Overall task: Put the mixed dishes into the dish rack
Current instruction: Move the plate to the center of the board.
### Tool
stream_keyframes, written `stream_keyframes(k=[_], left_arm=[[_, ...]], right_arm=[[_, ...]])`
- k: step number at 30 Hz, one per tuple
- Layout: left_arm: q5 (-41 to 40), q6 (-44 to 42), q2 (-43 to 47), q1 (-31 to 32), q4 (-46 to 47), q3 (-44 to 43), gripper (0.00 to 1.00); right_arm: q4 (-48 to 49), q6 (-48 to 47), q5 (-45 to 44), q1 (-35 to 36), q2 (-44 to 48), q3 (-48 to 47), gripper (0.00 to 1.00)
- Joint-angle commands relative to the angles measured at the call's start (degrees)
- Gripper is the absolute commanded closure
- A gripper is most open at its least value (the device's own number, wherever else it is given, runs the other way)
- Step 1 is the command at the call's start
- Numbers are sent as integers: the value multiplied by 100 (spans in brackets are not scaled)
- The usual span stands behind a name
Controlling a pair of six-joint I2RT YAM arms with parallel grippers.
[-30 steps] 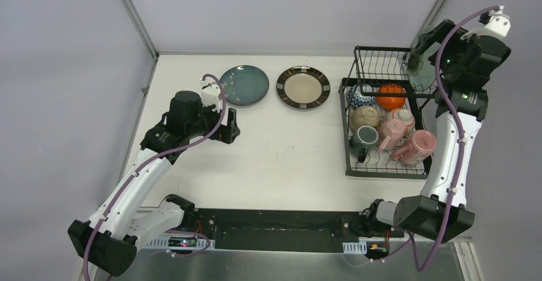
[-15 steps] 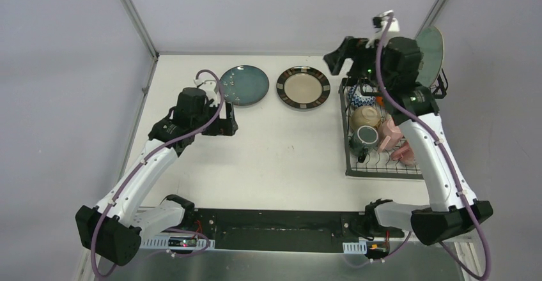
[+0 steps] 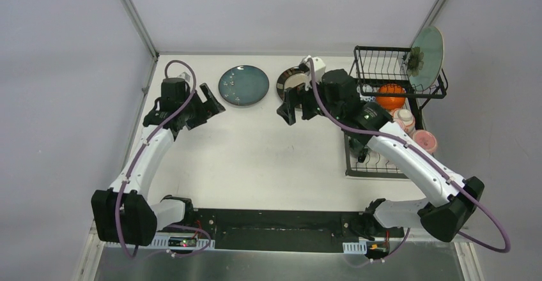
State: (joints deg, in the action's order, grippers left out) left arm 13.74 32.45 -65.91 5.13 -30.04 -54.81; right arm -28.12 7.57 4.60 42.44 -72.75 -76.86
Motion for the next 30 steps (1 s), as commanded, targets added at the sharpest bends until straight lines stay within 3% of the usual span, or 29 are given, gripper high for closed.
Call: stream_keyframes(k=[1,5,9,15,22,30], left_arm=[[-205,1223,-312,-128,1233,190,17],[-476,1965,-844,-142,2543,649,29],[-538,2261,-1580,-143,3194,598,36],[-409,2069,-2488,-143,3630,92,39],[-748,2136,-3039,-166,4218,0,43],[-542,2058,-3758,-165,4544,-338,49]], right_arm=[[37,282,-863,68,103,246,0],[-406,460,-1192,98,96,167,0],[-391,407,-1141,103,233,308,0],[-143,458,-841,107,381,430,0],[-113,446,-620,105,416,435,0],[-163,426,-551,104,437,470,0]])
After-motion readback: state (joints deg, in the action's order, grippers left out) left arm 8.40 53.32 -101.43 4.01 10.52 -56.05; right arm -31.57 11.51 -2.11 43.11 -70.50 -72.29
